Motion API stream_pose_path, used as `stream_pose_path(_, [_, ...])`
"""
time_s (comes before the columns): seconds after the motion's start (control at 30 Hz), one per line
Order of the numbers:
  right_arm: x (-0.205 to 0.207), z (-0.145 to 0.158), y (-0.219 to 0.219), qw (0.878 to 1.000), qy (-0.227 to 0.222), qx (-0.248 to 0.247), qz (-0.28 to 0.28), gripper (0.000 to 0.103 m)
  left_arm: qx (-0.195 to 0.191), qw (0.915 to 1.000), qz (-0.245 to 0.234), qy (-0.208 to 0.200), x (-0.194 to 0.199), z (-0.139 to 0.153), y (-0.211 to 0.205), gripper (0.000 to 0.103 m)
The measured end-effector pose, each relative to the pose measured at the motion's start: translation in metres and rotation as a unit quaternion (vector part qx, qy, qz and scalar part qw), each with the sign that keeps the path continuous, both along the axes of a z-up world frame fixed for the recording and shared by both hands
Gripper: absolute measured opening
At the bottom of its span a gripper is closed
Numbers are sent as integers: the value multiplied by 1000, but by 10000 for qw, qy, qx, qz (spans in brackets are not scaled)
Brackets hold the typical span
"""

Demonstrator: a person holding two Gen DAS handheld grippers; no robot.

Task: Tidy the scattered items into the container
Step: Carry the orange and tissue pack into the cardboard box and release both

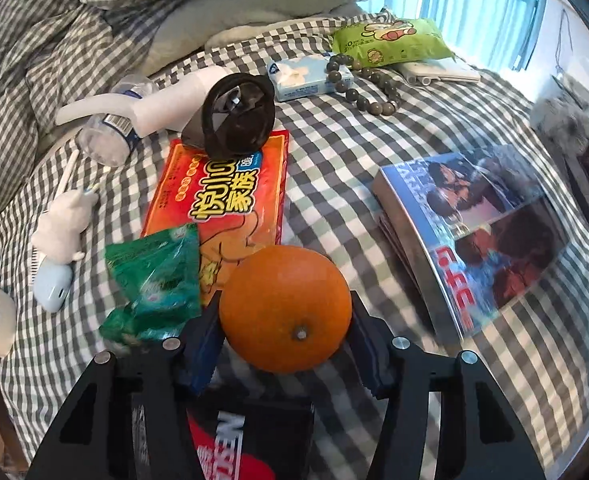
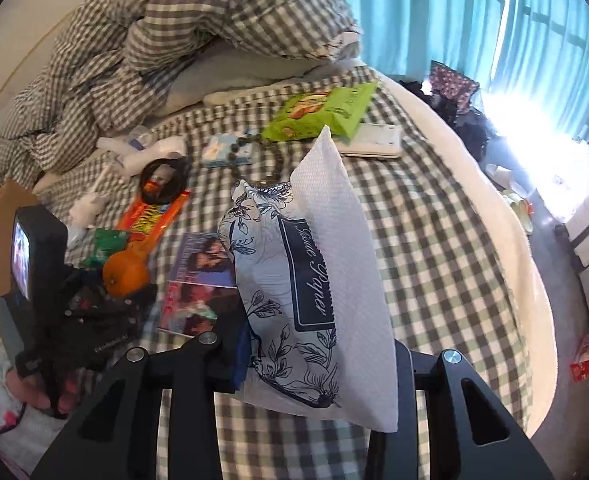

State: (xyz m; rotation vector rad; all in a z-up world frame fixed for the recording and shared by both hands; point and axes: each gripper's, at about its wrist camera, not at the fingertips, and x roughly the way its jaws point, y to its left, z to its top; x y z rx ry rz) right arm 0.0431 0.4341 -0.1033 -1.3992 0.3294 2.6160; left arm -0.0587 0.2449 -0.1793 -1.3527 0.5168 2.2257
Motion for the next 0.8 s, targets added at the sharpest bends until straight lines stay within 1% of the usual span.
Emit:
stream_pose_path(0.1, [-1, 9, -18, 9998, 81, 11, 181, 35, 51, 9999, 90, 44, 8, 16, -13, 58])
stream_pose_path(0.17, [-2, 17, -33, 9994, 140, 13, 329, 35, 202, 9996, 212, 49, 12, 34, -30, 58])
stream_pose_path(0.23, [-5, 29, -56, 9981, 246, -10, 570, 35, 343, 9985, 417, 123, 12, 58, -52, 58])
stream_pose_path(0.33, [-13, 44, -96, 9942, 364, -57, 1007, 35, 187, 9956, 841, 367, 8, 93, -81, 58])
stream_pose_path(0.4, [-20, 53, -124, 9902, 424, -94, 1324, 35, 49, 9901, 1316, 482, 2, 119, -116, 58])
stream_pose_path(0.43, [-26, 60, -144, 9872, 470, -115, 1519, 35, 16, 9878, 1472, 504, -2, 128, -129, 58])
stream_pose_path(0.5, [-36, 69, -179, 9809, 537, -95, 1869, 35, -6, 9815, 1830, 566, -5, 145, -166, 58])
stream_pose_path(0.57, [-46, 79, -217, 9723, 634, -102, 2247, 35, 49, 9726, 2240, 620, -9, 163, -210, 58])
stream_pose_path(0.63, [-58, 90, -257, 9610, 747, -156, 2658, 35, 123, 9611, 2671, 685, -10, 183, -259, 58])
stream_pose_path(0.67, [-64, 95, -279, 9550, 791, -192, 2852, 35, 119, 9531, 2925, 761, -11, 193, -284, 58])
stream_pose_path(0.7, [-72, 101, -305, 9473, 825, -231, 3086, 35, 75, 9477, 3083, 823, -12, 199, -300, 58])
stream_pose_path(0.73, [-79, 104, -325, 9414, 839, -271, 3256, 35, 3, 9401, 3290, 892, -13, 204, -322, 58])
stream_pose_path(0.77, [-86, 108, -348, 9343, 849, -306, 3448, 35, -88, 9322, 3497, 923, -16, 207, -344, 58])
stream_pose_path(0.8, [-94, 109, -374, 9270, 835, -295, 3643, 35, -143, 9266, 3649, 898, -19, 206, -362, 58])
